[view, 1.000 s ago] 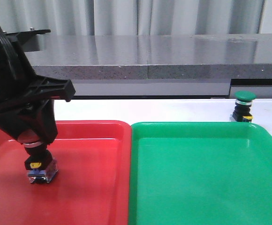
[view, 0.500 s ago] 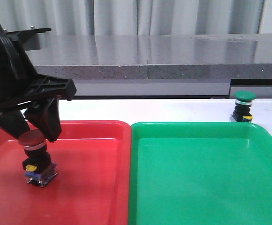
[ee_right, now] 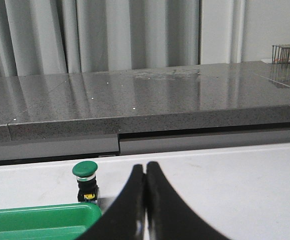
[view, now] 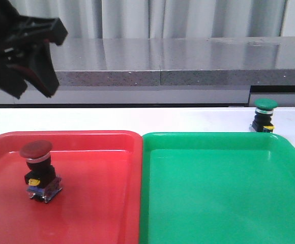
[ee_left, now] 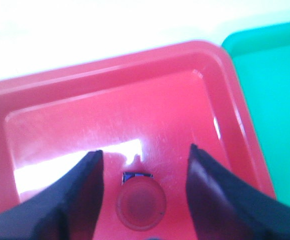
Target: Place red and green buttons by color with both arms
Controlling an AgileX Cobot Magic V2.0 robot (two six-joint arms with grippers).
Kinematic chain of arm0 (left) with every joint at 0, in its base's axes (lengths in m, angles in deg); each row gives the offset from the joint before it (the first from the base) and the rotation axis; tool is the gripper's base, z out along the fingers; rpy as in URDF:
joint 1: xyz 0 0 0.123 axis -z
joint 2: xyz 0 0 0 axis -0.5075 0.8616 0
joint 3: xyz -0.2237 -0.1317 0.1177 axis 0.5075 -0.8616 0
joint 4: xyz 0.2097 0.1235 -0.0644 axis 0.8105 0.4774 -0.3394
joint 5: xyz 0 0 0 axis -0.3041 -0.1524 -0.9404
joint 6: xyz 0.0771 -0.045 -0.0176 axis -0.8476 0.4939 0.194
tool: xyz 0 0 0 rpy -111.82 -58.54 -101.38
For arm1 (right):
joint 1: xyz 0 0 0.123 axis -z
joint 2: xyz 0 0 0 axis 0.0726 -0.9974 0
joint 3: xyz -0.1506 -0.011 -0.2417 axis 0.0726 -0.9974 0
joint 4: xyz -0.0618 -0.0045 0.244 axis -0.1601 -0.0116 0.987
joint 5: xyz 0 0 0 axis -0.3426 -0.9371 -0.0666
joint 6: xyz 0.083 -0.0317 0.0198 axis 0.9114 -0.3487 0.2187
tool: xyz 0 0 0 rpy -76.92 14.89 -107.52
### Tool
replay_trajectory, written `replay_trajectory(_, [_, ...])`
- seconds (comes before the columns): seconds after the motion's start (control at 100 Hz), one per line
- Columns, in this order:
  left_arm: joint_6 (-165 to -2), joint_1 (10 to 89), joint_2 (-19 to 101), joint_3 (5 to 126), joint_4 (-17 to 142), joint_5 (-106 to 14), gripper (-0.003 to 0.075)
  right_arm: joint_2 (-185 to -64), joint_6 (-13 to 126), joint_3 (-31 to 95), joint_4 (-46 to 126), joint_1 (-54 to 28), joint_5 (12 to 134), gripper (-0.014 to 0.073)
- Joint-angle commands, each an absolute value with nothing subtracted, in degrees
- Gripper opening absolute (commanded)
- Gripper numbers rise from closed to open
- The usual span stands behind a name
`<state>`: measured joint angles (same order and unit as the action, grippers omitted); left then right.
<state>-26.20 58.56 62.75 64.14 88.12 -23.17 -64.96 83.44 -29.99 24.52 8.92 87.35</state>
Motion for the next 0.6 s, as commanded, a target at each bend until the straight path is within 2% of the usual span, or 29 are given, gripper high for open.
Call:
replay_trajectory(0.0, [-25.85,58.96,57.48,65.81,88.99,-25.85,0.0254,-63.94,83.1,-28.92,24.52,9.31,92.35,-0.0057])
replay_trajectory(0.17, [-25.85,58.86,52.07,64.93,91.47,-25.16,0.0024,-63.94,83.1,-28.92,24.52,9.31,92.35,-0.0057])
replay_trajectory(0.22, [-25.85,58.73,50.16,64.37,91.73,-25.26,-0.002,-63.94,83.1,-28.92,24.52,9.31,92.35,-0.0057])
replay_trajectory(0.59, [-25.5,51.71,36.82,54.13,91.89,-29.9,-0.002,-63.94,83.1,-28.92,24.52,9.31,92.35,-0.0057])
